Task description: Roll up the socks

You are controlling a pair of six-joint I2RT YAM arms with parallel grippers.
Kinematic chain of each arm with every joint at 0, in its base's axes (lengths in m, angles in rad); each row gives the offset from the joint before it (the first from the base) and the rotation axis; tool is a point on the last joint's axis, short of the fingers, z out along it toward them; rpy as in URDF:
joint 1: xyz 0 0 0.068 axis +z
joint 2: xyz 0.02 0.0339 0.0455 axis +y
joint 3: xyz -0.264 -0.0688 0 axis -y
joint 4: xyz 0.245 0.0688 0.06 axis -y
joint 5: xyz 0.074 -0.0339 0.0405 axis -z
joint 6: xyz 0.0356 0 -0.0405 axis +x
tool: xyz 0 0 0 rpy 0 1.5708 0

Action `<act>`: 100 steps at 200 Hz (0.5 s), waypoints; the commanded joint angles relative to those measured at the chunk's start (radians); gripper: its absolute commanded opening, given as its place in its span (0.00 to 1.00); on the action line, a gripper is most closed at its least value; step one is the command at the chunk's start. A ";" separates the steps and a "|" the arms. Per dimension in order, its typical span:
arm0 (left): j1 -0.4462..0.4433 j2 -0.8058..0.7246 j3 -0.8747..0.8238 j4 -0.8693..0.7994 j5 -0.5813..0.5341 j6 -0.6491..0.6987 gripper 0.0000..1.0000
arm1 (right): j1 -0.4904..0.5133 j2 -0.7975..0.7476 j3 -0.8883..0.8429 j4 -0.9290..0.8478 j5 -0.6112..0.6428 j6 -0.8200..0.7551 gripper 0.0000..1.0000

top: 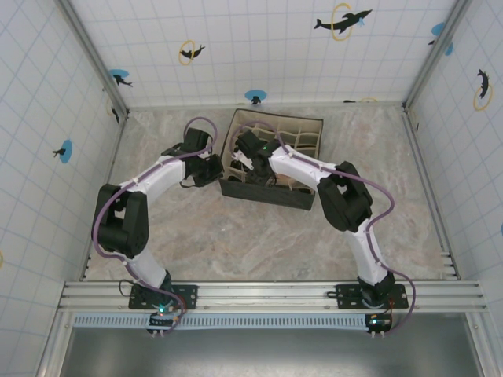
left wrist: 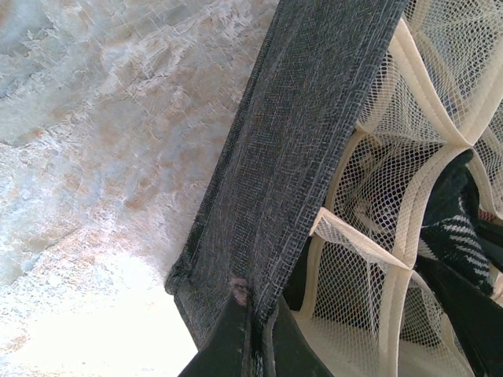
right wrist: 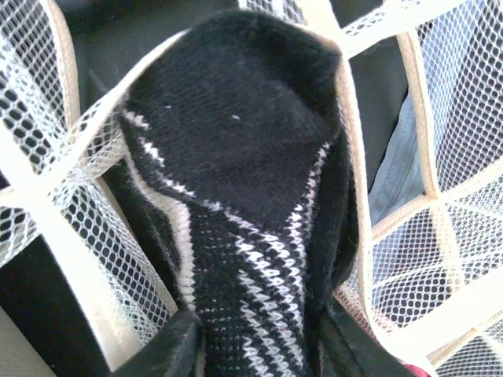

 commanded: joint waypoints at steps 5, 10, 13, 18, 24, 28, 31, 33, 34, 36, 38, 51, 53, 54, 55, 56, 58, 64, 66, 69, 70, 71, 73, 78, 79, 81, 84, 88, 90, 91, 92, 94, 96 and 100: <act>0.022 0.012 0.034 -0.045 -0.013 -0.029 0.00 | -0.026 -0.053 0.026 -0.049 -0.049 0.035 0.44; 0.022 0.012 0.034 -0.048 -0.012 -0.027 0.00 | -0.029 -0.056 0.028 -0.043 -0.057 0.038 0.46; 0.022 0.011 0.034 -0.049 -0.012 -0.026 0.00 | -0.031 -0.060 0.031 -0.042 -0.064 0.040 0.47; 0.022 0.011 0.035 -0.050 -0.011 -0.024 0.00 | -0.034 -0.064 0.035 -0.039 -0.075 0.043 0.50; 0.022 0.011 0.036 -0.051 -0.011 -0.023 0.00 | -0.037 -0.068 0.042 -0.038 -0.088 0.047 0.52; 0.022 0.011 0.036 -0.052 -0.011 -0.022 0.00 | -0.039 -0.069 0.047 -0.036 -0.098 0.049 0.53; 0.022 0.011 0.037 -0.052 -0.009 -0.022 0.00 | -0.040 -0.071 0.051 -0.036 -0.106 0.051 0.53; 0.022 0.011 0.036 -0.051 -0.009 -0.022 0.00 | -0.041 -0.071 0.055 -0.037 -0.110 0.053 0.53; 0.022 0.011 0.036 -0.051 -0.008 -0.022 0.00 | -0.042 -0.071 0.056 -0.038 -0.112 0.054 0.54; 0.022 0.012 0.036 -0.050 -0.007 -0.022 0.00 | -0.043 -0.073 0.059 -0.038 -0.116 0.055 0.54; 0.023 0.012 0.036 -0.050 -0.006 -0.023 0.00 | -0.043 -0.073 0.062 -0.038 -0.119 0.056 0.55; 0.022 0.018 0.040 -0.050 0.002 -0.022 0.00 | -0.049 -0.078 0.078 -0.037 -0.142 0.064 0.58; 0.022 0.018 0.041 -0.050 0.004 -0.021 0.00 | -0.049 -0.080 0.081 -0.036 -0.145 0.065 0.58; 0.022 0.019 0.041 -0.051 0.004 -0.021 0.00 | -0.049 -0.081 0.081 -0.036 -0.147 0.067 0.59; 0.022 0.020 0.041 -0.051 0.006 -0.022 0.00 | -0.050 -0.081 0.083 -0.036 -0.148 0.067 0.59; 0.022 0.020 0.042 -0.050 0.007 -0.021 0.00 | -0.050 -0.083 0.083 -0.036 -0.148 0.068 0.59; 0.022 0.021 0.042 -0.050 0.009 -0.021 0.00 | -0.050 -0.083 0.085 -0.036 -0.152 0.071 0.59; 0.023 0.024 0.045 -0.050 0.011 -0.019 0.00 | -0.052 -0.088 0.090 -0.033 -0.161 0.076 0.60; 0.023 0.024 0.046 -0.050 0.010 -0.020 0.00 | -0.054 -0.090 0.091 -0.032 -0.166 0.079 0.61; 0.022 0.025 0.047 -0.050 0.011 -0.019 0.00 | -0.055 -0.094 0.093 -0.030 -0.171 0.082 0.62; 0.022 0.025 0.047 -0.050 0.011 -0.019 0.00 | -0.056 -0.094 0.094 -0.030 -0.172 0.083 0.63; 0.022 0.026 0.048 -0.050 0.011 -0.019 0.00 | -0.056 -0.095 0.094 -0.029 -0.174 0.084 0.63; 0.022 0.026 0.048 -0.050 0.011 -0.020 0.00 | -0.056 -0.098 0.095 -0.028 -0.177 0.087 0.63; 0.022 0.026 0.048 -0.049 0.010 -0.020 0.00 | -0.060 -0.103 0.097 -0.021 -0.185 0.095 0.64; 0.022 0.026 0.048 -0.050 0.011 -0.020 0.00 | -0.061 -0.104 0.097 -0.020 -0.185 0.098 0.64; 0.022 0.027 0.048 -0.049 0.011 -0.020 0.00 | -0.060 -0.107 0.099 -0.018 -0.187 0.101 0.65; 0.022 0.028 0.048 -0.046 0.011 -0.018 0.00 | -0.062 -0.111 0.101 -0.017 -0.190 0.107 0.65; 0.022 0.029 0.050 -0.044 0.011 -0.018 0.00 | -0.064 -0.114 0.105 -0.014 -0.189 0.115 0.66; 0.022 0.029 0.050 -0.043 0.011 -0.018 0.00 | -0.064 -0.117 0.107 -0.012 -0.187 0.119 0.66; 0.022 0.029 0.050 -0.042 0.011 -0.018 0.00 | -0.065 -0.118 0.108 -0.012 -0.186 0.122 0.67; 0.022 0.030 0.050 -0.041 0.010 -0.018 0.00 | -0.065 -0.120 0.110 -0.011 -0.186 0.124 0.68; 0.022 0.031 0.050 -0.041 0.011 -0.018 0.00 | -0.066 -0.123 0.112 -0.012 -0.183 0.128 0.70; 0.022 0.032 0.050 -0.039 0.012 -0.020 0.00 | -0.067 -0.123 0.114 -0.011 -0.182 0.133 0.71; 0.022 0.033 0.051 -0.035 0.013 -0.020 0.00 | -0.068 -0.130 0.116 -0.009 -0.181 0.141 0.72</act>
